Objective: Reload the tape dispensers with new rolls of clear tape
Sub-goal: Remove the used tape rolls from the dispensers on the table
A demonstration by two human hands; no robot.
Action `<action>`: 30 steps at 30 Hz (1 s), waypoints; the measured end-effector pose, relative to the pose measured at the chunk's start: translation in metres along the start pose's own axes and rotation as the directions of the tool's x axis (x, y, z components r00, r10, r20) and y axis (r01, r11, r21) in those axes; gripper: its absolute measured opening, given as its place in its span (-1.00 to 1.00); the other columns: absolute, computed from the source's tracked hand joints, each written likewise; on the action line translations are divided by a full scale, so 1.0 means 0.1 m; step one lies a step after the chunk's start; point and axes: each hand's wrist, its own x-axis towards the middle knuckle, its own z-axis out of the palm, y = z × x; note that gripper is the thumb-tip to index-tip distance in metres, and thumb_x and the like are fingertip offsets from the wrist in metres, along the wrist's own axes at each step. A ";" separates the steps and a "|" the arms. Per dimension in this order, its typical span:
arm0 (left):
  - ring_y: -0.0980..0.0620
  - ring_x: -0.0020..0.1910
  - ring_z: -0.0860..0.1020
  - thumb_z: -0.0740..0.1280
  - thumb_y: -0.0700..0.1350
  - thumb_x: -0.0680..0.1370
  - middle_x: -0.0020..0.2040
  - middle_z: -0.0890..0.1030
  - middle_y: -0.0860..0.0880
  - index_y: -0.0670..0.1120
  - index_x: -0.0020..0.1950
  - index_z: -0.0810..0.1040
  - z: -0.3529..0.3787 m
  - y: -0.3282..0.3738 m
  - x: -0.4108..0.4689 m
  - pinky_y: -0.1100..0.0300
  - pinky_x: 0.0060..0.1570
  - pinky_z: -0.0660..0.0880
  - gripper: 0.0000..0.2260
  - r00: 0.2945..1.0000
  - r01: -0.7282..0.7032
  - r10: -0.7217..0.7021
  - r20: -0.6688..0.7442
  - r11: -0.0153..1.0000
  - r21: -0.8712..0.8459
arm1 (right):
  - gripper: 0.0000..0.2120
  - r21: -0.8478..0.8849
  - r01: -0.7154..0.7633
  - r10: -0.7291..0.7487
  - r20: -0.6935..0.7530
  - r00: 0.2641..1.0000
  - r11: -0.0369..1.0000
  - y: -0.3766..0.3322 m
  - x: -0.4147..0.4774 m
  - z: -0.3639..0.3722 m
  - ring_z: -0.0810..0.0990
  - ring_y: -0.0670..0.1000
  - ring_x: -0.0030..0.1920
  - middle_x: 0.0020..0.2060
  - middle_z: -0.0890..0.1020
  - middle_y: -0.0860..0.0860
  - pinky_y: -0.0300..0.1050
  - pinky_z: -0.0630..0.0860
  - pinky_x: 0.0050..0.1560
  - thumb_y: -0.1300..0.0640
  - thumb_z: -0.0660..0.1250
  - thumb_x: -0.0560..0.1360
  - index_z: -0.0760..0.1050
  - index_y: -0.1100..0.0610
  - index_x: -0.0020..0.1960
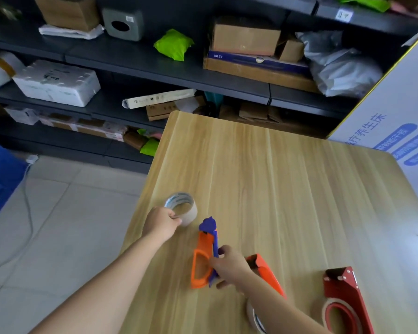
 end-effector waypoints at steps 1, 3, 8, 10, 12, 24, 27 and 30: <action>-0.06 -0.03 0.63 0.39 -0.09 0.52 0.16 0.60 -0.08 -0.16 0.18 0.59 0.01 0.00 0.04 0.13 0.00 0.53 -0.73 0.999 0.007 -0.007 0.034 1.000 -0.004 | -0.80 -0.099 0.024 -0.026 -0.022 0.999 0.995 -0.01 0.00 0.00 0.67 0.14 -0.24 -0.27 0.65 0.06 0.05 0.66 -0.05 0.15 0.18 0.50 0.43 0.15 0.10; -0.06 0.06 0.61 0.37 -0.08 0.53 0.31 0.50 -0.09 -0.15 0.33 0.50 0.03 0.02 0.10 0.10 0.12 0.51 -0.62 0.995 -0.006 0.006 0.103 1.000 -0.002 | -0.77 -0.241 0.051 -0.068 -0.064 0.996 0.969 -0.04 0.00 0.01 0.67 0.13 -0.30 -0.19 0.66 0.07 0.01 0.66 -0.10 0.16 0.16 0.49 0.45 0.15 0.12; -0.11 0.33 0.45 0.25 -0.16 0.56 0.47 0.33 -0.09 -0.02 0.55 0.14 0.02 0.07 0.12 0.08 0.25 0.44 -0.41 0.955 -0.077 0.071 0.288 0.997 0.009 | -0.80 -0.370 0.071 -0.121 -0.113 0.986 0.926 -0.05 0.02 0.03 0.67 0.16 -0.01 -0.11 0.61 0.02 -0.01 0.60 -0.03 0.06 0.22 0.53 0.47 0.10 0.10; -0.12 0.34 0.43 0.26 -0.17 0.56 0.47 0.33 -0.12 0.02 0.57 0.09 0.03 0.08 0.09 0.13 0.16 0.44 -0.38 0.947 -0.090 0.084 0.312 0.996 0.004 | -0.74 -0.391 0.078 -0.130 -0.108 0.986 0.917 -0.03 0.02 0.02 0.63 0.13 0.08 0.00 0.65 0.04 -0.06 0.54 0.00 0.00 0.26 0.54 0.48 0.10 0.17; -0.09 0.36 0.40 0.27 -0.14 0.56 0.52 0.23 -0.10 0.02 0.57 0.07 0.03 0.10 0.03 0.15 0.14 0.43 -0.37 0.959 -0.099 0.082 0.271 0.994 0.047 | -0.64 -0.402 0.090 -0.142 -0.103 0.984 0.911 -0.02 0.00 -0.01 0.61 0.11 0.13 0.11 0.64 0.06 -0.07 0.52 0.04 -0.06 0.29 0.54 0.46 0.10 0.26; -0.03 0.43 0.25 0.30 -0.11 0.56 0.42 0.31 -0.05 -0.08 0.42 0.39 0.56 0.53 -0.88 0.12 0.40 0.22 -0.59 0.881 -0.469 0.465 0.083 0.842 0.266 | -0.66 -0.479 0.240 -0.401 -0.268 0.876 0.844 0.45 -0.29 -0.60 0.55 0.10 0.16 0.15 0.56 0.04 -0.07 0.51 0.06 0.03 0.27 0.55 0.50 0.06 0.31; -0.03 0.37 0.31 0.32 -0.04 0.55 0.35 0.38 -0.04 -0.05 0.39 0.42 0.88 0.56 -1.17 0.14 0.37 0.23 -0.59 0.866 -0.499 0.482 0.134 0.809 0.311 | -0.66 -0.492 0.207 -0.374 -0.269 0.887 0.845 0.77 -0.38 -0.77 0.55 0.15 0.16 0.16 0.51 0.07 -0.04 0.50 0.02 0.03 0.26 0.53 0.51 0.06 0.28; 0.00 0.31 0.39 0.33 0.11 0.51 0.25 0.44 0.01 0.00 0.32 0.46 1.15 0.60 -1.48 0.13 0.24 0.34 -0.58 0.870 -0.492 0.438 0.224 0.793 0.360 | -0.60 -0.480 0.160 -0.283 -0.196 0.939 0.863 1.10 -0.41 -0.87 0.55 0.13 0.19 0.21 0.53 0.07 -0.05 0.50 0.07 -0.01 0.24 0.54 0.44 0.06 0.35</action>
